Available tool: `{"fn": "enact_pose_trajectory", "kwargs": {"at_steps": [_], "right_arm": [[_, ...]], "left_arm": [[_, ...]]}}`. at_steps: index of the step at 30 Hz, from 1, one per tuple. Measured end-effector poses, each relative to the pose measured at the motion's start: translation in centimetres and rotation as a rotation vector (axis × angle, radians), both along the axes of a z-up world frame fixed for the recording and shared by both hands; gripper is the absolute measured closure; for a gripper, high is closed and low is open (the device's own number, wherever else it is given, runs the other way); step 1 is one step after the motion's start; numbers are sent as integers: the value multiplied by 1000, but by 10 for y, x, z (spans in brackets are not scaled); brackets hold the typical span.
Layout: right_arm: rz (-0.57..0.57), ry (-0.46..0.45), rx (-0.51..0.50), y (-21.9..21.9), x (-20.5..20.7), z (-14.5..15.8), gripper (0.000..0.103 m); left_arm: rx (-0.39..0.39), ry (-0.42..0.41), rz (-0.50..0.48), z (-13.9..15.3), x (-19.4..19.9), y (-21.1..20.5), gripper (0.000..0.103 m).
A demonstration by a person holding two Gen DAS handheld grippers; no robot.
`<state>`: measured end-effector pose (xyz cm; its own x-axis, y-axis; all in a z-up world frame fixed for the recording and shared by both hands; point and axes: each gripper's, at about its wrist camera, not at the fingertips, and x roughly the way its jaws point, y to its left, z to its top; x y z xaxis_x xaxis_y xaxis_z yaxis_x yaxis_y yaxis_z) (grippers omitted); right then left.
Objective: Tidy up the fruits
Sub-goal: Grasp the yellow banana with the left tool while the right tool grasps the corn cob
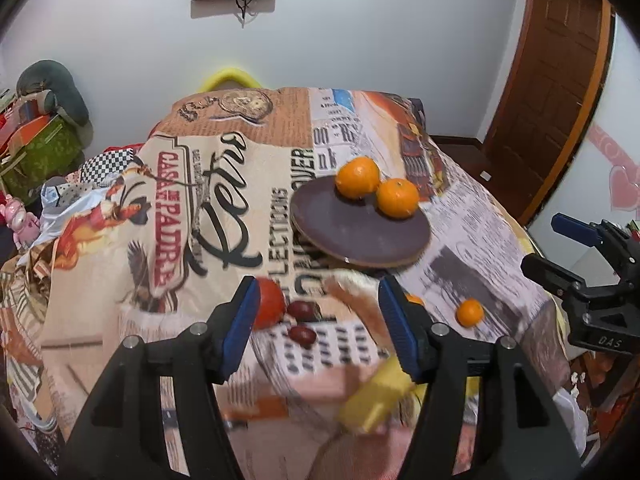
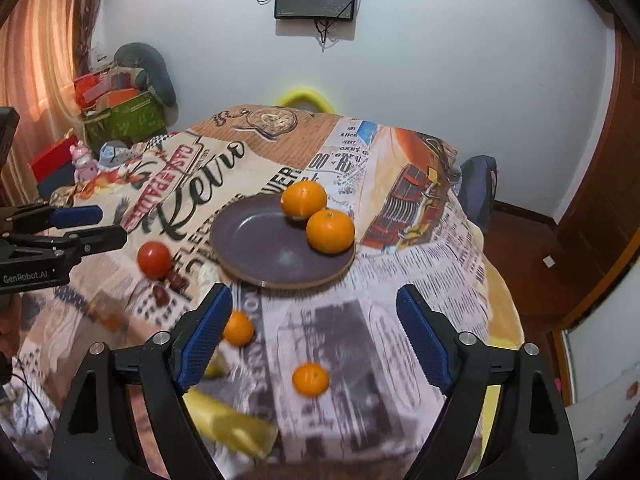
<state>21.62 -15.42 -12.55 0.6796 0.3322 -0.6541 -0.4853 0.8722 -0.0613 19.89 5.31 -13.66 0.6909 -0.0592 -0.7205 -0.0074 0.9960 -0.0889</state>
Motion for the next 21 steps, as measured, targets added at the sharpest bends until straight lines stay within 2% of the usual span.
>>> {"fn": "enact_pose_trajectory", "kwargs": {"at_steps": [7,10,15,21], "right_arm": [[26,71,-40,-10,-30,-26,17],[37,97,-94,-14,-41,-43,17],[51,147,-130,-18,-53,-68,17],[32,235,-143,-17,-45,-101,17]], "left_arm": [[15,60,-48,-22,-27,-21,33],[15,103,-68,-39,-32,-28,32],[27,185,-82,-71,-33,-35,32],[46,240,-104,-94,-32,-42,32]]}}
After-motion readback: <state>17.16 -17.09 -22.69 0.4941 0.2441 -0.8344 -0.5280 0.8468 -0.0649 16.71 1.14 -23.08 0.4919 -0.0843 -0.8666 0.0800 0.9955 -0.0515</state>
